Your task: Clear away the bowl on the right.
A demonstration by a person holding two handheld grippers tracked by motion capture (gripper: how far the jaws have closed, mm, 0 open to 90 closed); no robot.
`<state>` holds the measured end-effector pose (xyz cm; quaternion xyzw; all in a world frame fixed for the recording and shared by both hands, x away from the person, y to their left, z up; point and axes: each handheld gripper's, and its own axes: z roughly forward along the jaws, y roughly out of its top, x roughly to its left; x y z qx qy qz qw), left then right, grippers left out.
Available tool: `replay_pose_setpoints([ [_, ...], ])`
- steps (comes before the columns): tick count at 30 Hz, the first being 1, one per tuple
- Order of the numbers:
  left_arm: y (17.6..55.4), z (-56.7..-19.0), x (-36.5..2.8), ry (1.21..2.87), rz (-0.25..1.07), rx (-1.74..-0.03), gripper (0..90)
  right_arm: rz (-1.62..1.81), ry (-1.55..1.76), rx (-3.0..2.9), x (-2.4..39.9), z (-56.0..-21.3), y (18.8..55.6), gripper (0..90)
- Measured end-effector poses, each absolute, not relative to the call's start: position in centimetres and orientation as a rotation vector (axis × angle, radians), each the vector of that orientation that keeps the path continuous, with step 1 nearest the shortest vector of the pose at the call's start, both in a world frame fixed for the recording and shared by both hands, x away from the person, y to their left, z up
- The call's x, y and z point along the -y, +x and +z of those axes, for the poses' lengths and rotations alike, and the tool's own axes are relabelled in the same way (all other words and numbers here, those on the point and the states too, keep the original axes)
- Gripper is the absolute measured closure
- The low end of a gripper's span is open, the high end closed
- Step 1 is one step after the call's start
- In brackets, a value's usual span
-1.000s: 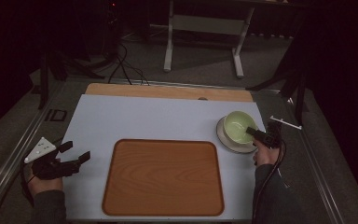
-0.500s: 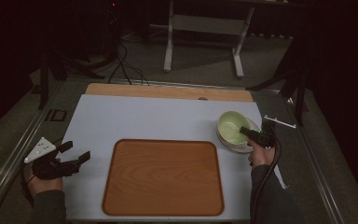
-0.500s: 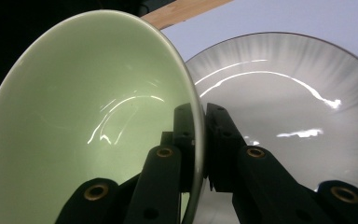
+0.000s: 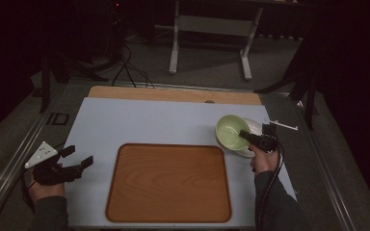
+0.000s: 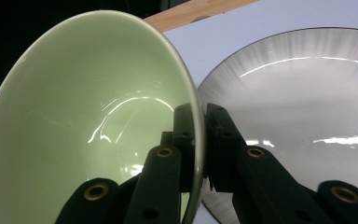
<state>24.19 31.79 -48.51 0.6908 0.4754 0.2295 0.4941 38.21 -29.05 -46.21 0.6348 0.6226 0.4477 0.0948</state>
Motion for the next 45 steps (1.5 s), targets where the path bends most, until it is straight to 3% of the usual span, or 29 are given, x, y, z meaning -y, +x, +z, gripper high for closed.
replay_pose_setpoints([
  [45,24.2,-48.5,-31.8,1.676,0.554,-1.150,15.6,1.374,1.744,-2.124,21.4,-48.0,36.1,83.4],
])
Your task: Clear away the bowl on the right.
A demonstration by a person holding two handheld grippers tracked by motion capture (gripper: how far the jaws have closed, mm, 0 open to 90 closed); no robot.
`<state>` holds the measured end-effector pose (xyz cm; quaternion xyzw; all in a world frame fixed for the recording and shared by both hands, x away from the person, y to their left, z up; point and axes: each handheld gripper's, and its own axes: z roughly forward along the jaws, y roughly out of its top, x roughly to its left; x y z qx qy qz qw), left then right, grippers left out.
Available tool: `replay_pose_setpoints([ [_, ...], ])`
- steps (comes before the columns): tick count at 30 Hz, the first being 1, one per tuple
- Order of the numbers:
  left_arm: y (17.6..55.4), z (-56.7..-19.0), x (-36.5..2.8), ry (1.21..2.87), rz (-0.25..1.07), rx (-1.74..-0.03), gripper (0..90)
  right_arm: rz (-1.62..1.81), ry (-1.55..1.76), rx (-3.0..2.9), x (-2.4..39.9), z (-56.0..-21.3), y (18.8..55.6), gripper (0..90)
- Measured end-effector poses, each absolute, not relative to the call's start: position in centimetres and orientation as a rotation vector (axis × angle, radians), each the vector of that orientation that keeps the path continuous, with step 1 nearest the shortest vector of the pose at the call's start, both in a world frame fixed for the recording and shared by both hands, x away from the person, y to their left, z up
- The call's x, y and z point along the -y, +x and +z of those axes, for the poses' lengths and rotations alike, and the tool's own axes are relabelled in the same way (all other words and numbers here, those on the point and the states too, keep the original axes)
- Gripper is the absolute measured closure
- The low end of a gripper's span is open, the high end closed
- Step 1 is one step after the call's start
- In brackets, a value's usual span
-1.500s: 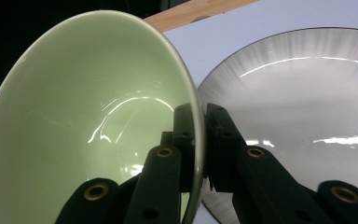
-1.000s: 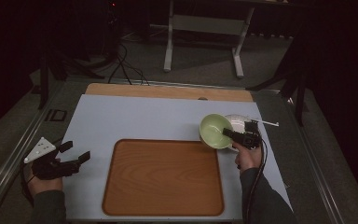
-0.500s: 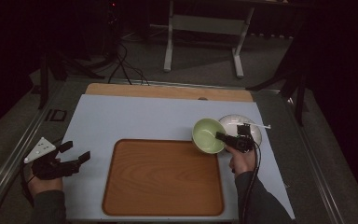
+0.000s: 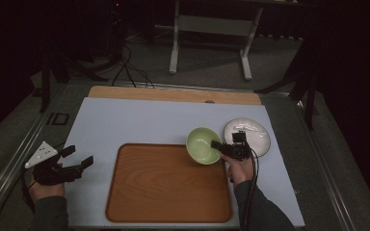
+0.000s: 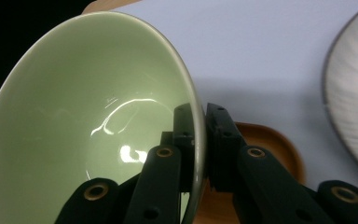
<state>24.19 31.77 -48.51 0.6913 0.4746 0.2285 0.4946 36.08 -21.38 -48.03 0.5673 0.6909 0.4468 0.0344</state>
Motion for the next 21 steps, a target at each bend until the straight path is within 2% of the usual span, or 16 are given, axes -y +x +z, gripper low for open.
replay_pose_setpoints([
  [21,24.2,-48.5,-31.8,1.676,0.553,-1.150,15.6,1.360,1.678,-2.238,18.7,-48.8,35.2,83.4],
])
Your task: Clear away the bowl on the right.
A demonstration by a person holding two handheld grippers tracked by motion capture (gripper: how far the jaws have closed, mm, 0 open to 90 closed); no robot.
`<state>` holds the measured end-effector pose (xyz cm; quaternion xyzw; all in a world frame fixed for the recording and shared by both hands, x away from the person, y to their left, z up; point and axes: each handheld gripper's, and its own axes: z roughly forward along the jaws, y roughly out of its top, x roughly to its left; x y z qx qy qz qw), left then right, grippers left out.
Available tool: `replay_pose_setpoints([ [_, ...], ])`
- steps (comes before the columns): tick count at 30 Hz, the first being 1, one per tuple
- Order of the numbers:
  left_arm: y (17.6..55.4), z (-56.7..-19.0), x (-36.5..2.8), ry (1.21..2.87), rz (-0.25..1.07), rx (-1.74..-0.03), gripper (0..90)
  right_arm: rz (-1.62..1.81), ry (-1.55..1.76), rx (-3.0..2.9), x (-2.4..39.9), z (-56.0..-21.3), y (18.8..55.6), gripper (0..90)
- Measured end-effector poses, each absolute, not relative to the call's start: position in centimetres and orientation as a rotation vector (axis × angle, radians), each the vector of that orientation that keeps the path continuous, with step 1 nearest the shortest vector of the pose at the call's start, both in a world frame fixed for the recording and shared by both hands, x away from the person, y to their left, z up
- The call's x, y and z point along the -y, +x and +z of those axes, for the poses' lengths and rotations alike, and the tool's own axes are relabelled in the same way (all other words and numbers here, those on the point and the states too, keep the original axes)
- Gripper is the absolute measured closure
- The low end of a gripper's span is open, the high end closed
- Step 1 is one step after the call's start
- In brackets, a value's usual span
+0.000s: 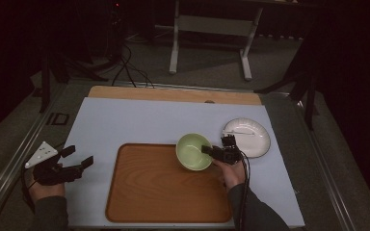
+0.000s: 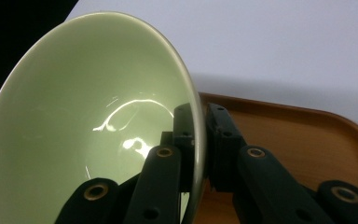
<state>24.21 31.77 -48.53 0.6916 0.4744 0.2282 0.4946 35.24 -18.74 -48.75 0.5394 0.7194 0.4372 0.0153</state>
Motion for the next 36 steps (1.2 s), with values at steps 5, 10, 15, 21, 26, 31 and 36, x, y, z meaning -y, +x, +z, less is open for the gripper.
replay_pose_setpoints([
  [5,24.2,-48.5,-31.8,1.678,0.553,-1.150,15.6,1.352,1.668,-2.260,18.3,-49.0,35.0,83.4],
  [10,24.2,-48.5,-31.8,1.677,0.553,-1.151,15.7,1.350,1.654,-2.283,17.7,-49.2,34.9,83.3],
  [15,24.2,-48.5,-31.8,1.675,0.553,-1.152,15.6,1.342,1.629,-2.315,16.9,-49.4,34.5,83.3],
  [21,24.2,-48.5,-31.8,1.672,0.554,-1.152,15.6,1.334,1.612,-2.341,16.2,-49.5,34.3,83.3],
  [26,24.2,-48.5,-31.8,1.675,0.552,-1.152,15.6,1.328,1.597,-2.362,15.6,-49.7,34.1,83.3],
  [31,24.2,-48.5,-31.8,1.669,0.553,-1.152,15.6,1.304,1.580,-2.393,14.8,-50.0,33.8,83.3],
  [36,24.2,-48.5,-31.8,1.670,0.552,-1.152,15.6,1.284,1.567,-2.414,14.3,-50.2,33.5,83.2],
])
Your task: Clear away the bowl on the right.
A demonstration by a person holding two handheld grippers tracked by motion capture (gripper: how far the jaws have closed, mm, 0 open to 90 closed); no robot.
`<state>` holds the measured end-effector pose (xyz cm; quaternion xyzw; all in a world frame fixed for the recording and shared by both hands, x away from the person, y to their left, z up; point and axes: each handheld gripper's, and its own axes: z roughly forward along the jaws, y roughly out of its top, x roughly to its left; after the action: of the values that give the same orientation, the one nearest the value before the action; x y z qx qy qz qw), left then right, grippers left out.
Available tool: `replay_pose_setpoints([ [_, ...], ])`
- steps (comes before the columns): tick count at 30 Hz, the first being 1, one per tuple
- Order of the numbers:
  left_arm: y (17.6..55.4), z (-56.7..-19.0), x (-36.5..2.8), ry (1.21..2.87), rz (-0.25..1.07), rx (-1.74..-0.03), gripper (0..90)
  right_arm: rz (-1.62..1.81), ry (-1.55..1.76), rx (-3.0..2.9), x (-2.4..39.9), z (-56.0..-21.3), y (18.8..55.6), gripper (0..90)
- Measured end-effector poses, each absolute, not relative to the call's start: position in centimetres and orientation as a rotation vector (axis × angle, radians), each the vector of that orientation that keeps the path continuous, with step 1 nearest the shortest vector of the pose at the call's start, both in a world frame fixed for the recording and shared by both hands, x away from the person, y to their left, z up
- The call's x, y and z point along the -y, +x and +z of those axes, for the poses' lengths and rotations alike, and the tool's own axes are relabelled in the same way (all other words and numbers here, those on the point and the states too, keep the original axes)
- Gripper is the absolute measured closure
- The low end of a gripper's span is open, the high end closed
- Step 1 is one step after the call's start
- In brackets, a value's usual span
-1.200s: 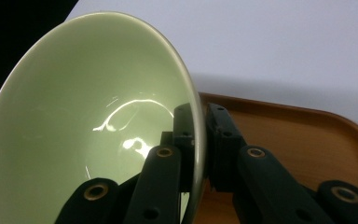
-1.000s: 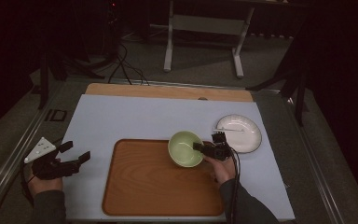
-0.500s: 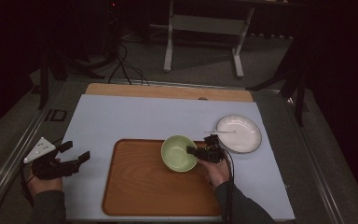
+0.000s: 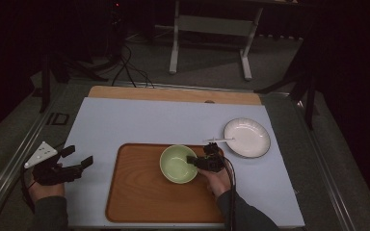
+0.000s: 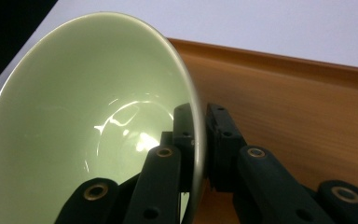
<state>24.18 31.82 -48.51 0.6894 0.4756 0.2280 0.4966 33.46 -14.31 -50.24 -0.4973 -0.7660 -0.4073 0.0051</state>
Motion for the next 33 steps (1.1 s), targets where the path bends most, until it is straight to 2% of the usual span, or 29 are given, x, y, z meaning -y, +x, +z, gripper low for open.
replay_pose_setpoints([
  [33,24.1,-48.5,-31.8,1.669,0.553,-1.150,15.6,-1.145,-1.487,2.464,12.9,-51.2,31.8,82.9],
])
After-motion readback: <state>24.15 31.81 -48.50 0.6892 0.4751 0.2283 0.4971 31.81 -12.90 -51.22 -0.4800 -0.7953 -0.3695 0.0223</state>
